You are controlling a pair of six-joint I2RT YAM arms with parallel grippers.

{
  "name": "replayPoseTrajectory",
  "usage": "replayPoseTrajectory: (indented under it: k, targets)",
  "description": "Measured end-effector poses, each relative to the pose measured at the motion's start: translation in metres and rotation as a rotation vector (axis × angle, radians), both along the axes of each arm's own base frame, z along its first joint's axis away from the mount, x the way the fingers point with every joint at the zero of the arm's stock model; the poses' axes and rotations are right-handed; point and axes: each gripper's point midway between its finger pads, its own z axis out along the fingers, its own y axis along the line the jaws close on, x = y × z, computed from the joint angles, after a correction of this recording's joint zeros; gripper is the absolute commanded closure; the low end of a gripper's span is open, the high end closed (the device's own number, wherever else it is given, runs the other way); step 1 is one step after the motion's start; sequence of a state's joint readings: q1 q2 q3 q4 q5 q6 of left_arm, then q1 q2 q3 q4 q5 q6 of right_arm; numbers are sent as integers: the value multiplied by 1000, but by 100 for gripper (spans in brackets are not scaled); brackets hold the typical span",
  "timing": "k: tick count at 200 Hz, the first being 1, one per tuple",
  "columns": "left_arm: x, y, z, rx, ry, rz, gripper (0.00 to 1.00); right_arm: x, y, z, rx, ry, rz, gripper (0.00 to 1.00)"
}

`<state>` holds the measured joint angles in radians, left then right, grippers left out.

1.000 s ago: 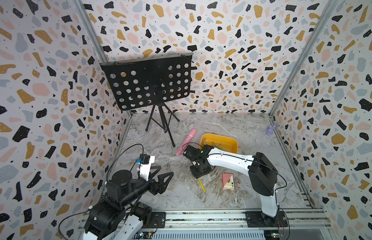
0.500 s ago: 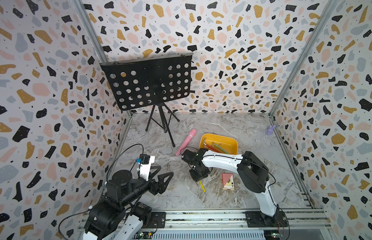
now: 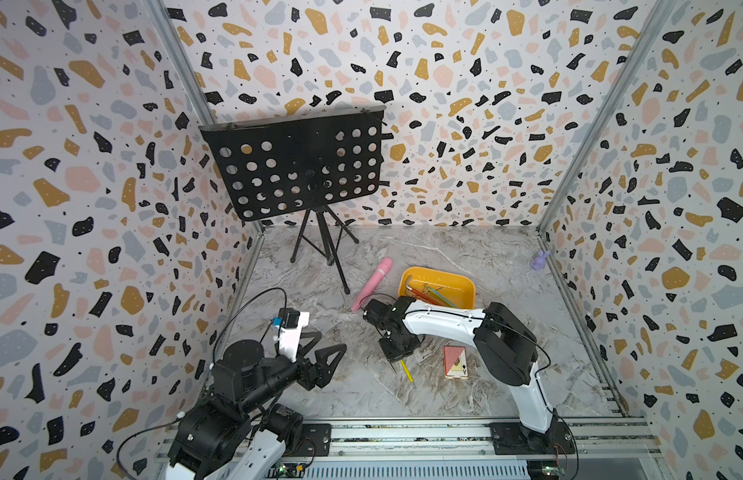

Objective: Put the hex key on the desktop into the storage box
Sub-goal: Pick up the Allen key from the center of the board, then place the Allen key in the storage box.

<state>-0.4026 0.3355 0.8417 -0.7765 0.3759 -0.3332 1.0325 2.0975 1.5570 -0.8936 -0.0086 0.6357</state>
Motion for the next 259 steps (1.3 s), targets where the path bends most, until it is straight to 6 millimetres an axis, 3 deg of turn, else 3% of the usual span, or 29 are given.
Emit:
replayPoseTrajectory:
  k: [42, 63, 82, 115, 144, 167, 187, 205, 259]
  targets:
    - [0, 0, 0, 0, 0, 0, 14, 3, 0, 3, -3, -24, -3, 100]
    - [0, 0, 0, 0, 0, 1, 14, 9, 0, 14, 10, -68, -1, 100]
    - [0, 0, 0, 0, 0, 0, 14, 17, 0, 42, 51, -138, 15, 100]
    - [0, 0, 0, 0, 0, 1, 14, 41, -6, 113, 165, -278, 52, 100]
    - [0, 0, 0, 0, 0, 0, 14, 92, -38, 167, 227, -401, 57, 100]
    - [0, 0, 0, 0, 0, 0, 14, 136, -73, 187, 225, -461, 68, 100]
    - [0, 0, 0, 0, 0, 1, 14, 166, -104, 188, 197, -477, 89, 100]
    - [0, 0, 0, 0, 0, 1, 14, 183, -122, 176, 167, -463, 133, 100]
    - [1, 0, 0, 1, 3, 0, 14, 196, -121, 105, 119, -317, 338, 100]
